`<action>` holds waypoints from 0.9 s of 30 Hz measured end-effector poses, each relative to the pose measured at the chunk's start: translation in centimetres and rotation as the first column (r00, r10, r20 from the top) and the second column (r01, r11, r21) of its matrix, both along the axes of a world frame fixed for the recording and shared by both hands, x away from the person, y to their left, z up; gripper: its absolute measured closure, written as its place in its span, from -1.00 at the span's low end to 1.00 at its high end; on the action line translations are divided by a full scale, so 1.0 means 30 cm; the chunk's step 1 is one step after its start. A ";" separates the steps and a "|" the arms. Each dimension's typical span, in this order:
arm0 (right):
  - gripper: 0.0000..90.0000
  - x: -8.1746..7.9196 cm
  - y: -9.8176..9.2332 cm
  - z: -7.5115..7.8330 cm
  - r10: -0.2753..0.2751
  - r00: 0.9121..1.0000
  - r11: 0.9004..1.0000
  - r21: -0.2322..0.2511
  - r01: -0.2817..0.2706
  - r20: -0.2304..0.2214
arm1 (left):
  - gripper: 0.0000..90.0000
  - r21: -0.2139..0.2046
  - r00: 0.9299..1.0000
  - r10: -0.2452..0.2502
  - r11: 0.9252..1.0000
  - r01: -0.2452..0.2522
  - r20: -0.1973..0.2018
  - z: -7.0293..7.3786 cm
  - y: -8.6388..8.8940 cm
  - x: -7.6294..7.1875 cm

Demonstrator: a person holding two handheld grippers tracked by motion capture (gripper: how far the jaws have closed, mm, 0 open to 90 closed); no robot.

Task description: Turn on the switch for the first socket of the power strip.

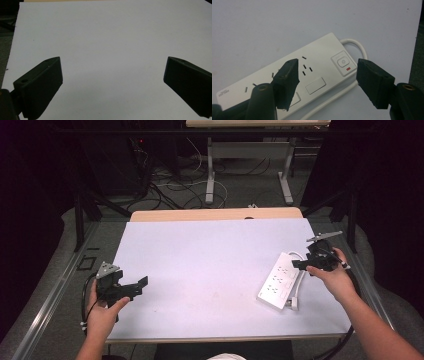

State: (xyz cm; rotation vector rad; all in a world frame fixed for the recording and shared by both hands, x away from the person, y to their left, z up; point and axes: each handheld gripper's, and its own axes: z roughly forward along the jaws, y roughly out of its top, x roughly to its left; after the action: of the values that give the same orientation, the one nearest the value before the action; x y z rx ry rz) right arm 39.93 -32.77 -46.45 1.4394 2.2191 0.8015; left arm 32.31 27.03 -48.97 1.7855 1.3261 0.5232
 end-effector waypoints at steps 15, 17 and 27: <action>-0.08 0.046 0.008 -0.027 -0.019 0.996 1.000 0.012 0.020 -0.089 | -0.95 0.000 1.000 -0.002 1.000 0.002 -0.005 -0.001 -0.003 -0.001; -0.08 0.048 0.010 -0.031 -0.023 0.995 1.000 0.016 0.025 -0.102 | -0.95 0.002 1.000 -0.001 1.000 0.001 -0.005 -0.001 -0.002 0.000; 0.09 0.065 0.027 -0.058 -0.039 0.990 0.999 -0.019 0.036 -0.139 | -0.94 0.003 1.000 0.001 1.000 -0.001 -0.007 -0.004 -0.002 0.000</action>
State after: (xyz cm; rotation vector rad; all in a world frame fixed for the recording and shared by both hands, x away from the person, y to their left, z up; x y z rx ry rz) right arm 41.89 -31.94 -48.20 1.5682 2.2869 0.6885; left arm 32.32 26.98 -49.09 1.7905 1.3316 0.5199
